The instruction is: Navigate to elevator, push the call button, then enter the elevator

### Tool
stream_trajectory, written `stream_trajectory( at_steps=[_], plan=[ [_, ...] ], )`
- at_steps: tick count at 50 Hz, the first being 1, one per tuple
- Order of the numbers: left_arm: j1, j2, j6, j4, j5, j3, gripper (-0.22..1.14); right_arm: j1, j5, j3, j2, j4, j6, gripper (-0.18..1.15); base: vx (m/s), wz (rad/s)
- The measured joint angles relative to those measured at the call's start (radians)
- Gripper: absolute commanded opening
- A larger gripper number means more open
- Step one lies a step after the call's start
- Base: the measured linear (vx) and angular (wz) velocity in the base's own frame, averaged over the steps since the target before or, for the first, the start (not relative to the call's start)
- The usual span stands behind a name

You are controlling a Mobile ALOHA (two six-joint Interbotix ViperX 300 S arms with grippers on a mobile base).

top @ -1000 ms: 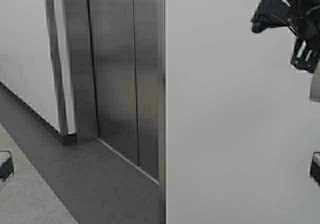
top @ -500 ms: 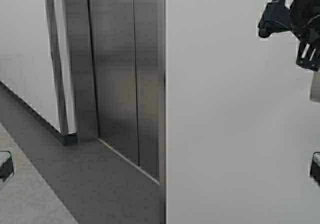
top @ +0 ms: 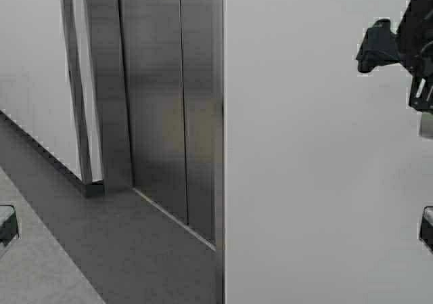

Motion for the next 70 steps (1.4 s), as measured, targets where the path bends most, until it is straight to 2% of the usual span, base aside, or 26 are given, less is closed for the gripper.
stream_trajectory(
  at_steps=[25, 46, 55, 61, 70],
  plan=[
    [0.0, 0.003, 0.014, 0.0, 0.002, 0.0, 0.03, -0.075, -0.025, -0.083, 0.067, -0.063, 0.0, 0.05, 0.0, 0.0],
    [0.0, 0.037, 0.02, 0.0, 0.002, 0.0, 0.03, -0.077, -0.034, -0.137, 0.135, -0.078, -0.006, 0.05, 0.0, 0.0],
    [0.0, 0.037, 0.02, 0.0, 0.002, 0.0, 0.03, -0.081, -0.046, -0.12, 0.118, -0.081, -0.006, 0.05, 0.0, 0.0],
    [0.0, 0.026, 0.02, 0.0, 0.003, 0.0, 0.03, -0.061, -0.043, -0.057, 0.051, -0.081, -0.006, 0.05, 0.01, -0.01],
    [0.0, 0.003, 0.02, 0.0, 0.005, -0.002, 0.03, 0.098, -0.038, 0.012, -0.064, -0.031, -0.014, 0.05, 0.0, -0.01]
  ],
)
